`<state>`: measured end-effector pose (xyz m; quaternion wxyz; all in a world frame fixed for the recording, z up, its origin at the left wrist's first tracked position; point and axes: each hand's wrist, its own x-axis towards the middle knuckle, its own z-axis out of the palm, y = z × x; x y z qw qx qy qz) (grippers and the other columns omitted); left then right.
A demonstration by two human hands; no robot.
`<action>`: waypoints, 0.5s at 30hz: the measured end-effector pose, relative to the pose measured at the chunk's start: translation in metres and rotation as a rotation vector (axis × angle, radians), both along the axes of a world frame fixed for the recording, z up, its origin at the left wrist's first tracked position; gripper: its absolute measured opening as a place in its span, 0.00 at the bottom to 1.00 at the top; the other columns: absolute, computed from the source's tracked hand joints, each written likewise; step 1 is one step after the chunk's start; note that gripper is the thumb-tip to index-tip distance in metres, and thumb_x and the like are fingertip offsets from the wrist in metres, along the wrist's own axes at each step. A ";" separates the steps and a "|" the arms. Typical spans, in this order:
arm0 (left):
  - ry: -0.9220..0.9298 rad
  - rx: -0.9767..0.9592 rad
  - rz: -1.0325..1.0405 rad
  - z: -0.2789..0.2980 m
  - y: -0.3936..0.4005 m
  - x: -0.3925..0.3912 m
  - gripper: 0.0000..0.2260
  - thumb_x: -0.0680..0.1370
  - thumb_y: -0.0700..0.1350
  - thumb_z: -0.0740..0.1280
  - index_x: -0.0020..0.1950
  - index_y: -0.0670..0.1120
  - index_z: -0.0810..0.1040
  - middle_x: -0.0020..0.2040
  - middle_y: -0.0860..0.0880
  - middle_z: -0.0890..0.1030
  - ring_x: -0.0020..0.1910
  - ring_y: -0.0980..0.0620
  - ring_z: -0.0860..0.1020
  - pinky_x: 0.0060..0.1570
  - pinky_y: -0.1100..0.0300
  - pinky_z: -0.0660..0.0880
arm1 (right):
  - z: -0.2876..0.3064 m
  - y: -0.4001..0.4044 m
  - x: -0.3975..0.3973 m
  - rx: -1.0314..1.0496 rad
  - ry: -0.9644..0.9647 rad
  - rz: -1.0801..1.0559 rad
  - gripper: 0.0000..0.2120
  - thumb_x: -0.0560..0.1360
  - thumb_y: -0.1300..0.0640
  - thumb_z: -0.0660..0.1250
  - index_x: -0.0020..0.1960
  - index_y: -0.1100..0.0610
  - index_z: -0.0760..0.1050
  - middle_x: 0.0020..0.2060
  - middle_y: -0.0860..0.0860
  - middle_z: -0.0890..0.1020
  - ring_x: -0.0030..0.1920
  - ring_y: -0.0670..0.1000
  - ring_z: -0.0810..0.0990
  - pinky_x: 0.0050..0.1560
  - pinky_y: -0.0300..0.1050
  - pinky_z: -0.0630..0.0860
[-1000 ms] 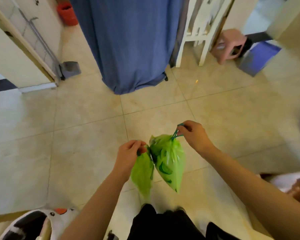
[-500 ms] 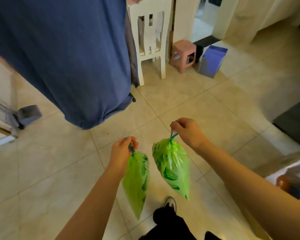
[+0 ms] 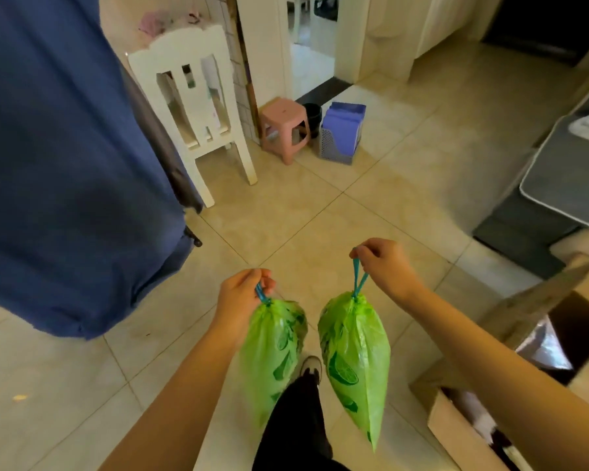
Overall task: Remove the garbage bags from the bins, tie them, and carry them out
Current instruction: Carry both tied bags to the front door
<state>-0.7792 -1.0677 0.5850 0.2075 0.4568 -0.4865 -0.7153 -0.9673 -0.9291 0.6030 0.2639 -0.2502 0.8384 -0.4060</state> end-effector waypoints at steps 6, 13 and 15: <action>0.020 0.002 -0.168 -0.001 -0.046 -0.142 0.12 0.81 0.37 0.58 0.41 0.40 0.78 0.33 0.45 0.76 0.34 0.49 0.73 0.47 0.55 0.75 | 0.012 -0.023 -0.129 0.046 0.031 -0.133 0.11 0.76 0.59 0.60 0.40 0.54 0.80 0.33 0.53 0.80 0.37 0.60 0.78 0.38 0.50 0.74; -0.051 -0.119 -0.377 -0.002 -0.097 -0.316 0.13 0.81 0.37 0.59 0.40 0.41 0.79 0.34 0.44 0.79 0.34 0.49 0.75 0.52 0.48 0.75 | 0.031 -0.039 -0.271 0.114 0.136 -0.217 0.12 0.77 0.59 0.60 0.41 0.56 0.81 0.29 0.47 0.77 0.36 0.55 0.76 0.32 0.36 0.70; -0.066 -0.174 -0.432 0.001 -0.108 -0.362 0.13 0.81 0.38 0.59 0.40 0.43 0.79 0.36 0.44 0.80 0.35 0.50 0.76 0.52 0.47 0.76 | 0.037 -0.041 -0.309 0.120 0.146 -0.243 0.12 0.77 0.59 0.60 0.42 0.57 0.82 0.31 0.49 0.78 0.39 0.58 0.79 0.39 0.44 0.75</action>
